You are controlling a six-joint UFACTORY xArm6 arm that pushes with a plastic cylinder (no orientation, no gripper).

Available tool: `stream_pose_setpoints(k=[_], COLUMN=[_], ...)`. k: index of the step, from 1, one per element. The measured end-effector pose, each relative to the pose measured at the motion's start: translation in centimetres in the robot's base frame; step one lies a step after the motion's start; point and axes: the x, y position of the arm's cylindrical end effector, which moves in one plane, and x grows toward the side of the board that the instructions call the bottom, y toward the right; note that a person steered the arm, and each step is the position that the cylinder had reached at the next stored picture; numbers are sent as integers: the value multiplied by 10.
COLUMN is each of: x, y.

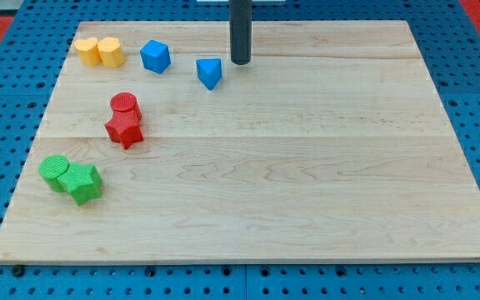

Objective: Push the blue triangle into the blue cube

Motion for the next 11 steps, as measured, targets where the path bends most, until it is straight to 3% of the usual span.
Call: stream_pose_setpoints(k=[2, 3, 4, 6, 11], x=[-10, -18, 13, 46, 14], y=[1, 50, 52, -72, -92])
